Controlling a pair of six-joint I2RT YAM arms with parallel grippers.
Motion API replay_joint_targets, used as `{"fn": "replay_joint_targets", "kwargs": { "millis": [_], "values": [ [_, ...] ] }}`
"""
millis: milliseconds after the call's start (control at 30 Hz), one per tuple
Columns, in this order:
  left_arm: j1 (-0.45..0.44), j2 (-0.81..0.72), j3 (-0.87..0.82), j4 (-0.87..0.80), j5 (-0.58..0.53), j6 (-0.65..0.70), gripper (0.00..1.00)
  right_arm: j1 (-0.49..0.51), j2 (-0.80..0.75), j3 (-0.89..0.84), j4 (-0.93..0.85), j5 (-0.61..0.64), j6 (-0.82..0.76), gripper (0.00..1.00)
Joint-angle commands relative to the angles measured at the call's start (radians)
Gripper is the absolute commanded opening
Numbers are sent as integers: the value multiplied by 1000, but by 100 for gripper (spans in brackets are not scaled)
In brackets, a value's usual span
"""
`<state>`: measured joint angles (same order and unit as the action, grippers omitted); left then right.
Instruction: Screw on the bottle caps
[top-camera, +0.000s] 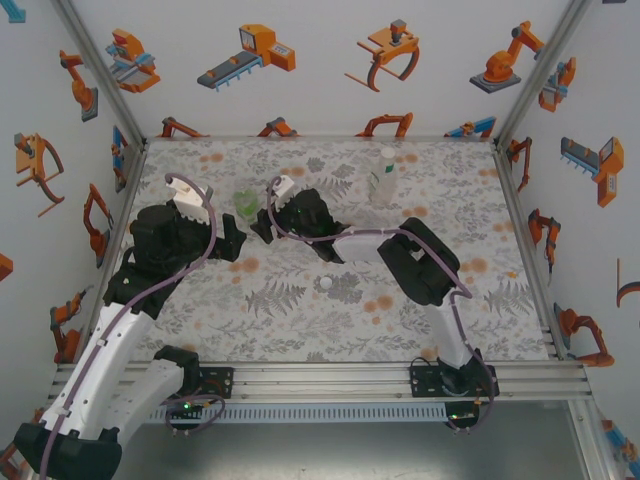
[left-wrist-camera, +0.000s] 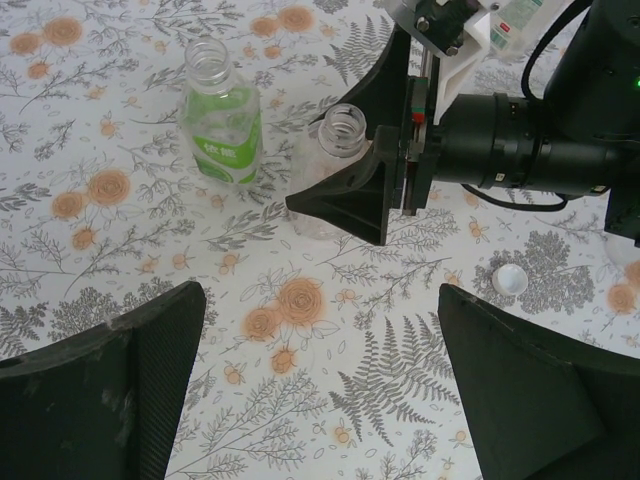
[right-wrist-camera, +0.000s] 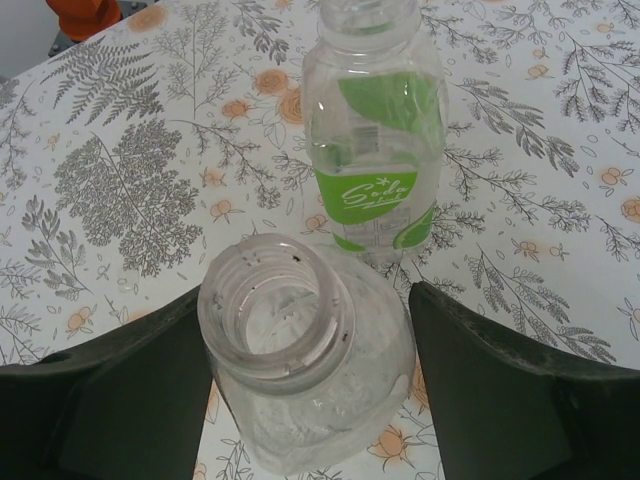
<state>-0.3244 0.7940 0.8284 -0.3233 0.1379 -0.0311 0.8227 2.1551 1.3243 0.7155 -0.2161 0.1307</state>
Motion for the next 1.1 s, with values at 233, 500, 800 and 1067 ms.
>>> {"fn": "replay_joint_targets", "kwargs": {
  "millis": [233,500,800,1067],
  "values": [
    [8,-10,8,7,26,-16,90,6,10,24,32,-5,-7,55],
    [6,-12,2,26,78,-1,89,-6,-115,-59,29,-7,-20,51],
    [3,-18,-60,176,267,30,88,-76,-377,-223,-64,-112,17,50],
    [-41,-24,-151,474,472,17,85,-125,-631,-307,-234,-256,40,50]
  ]
}}
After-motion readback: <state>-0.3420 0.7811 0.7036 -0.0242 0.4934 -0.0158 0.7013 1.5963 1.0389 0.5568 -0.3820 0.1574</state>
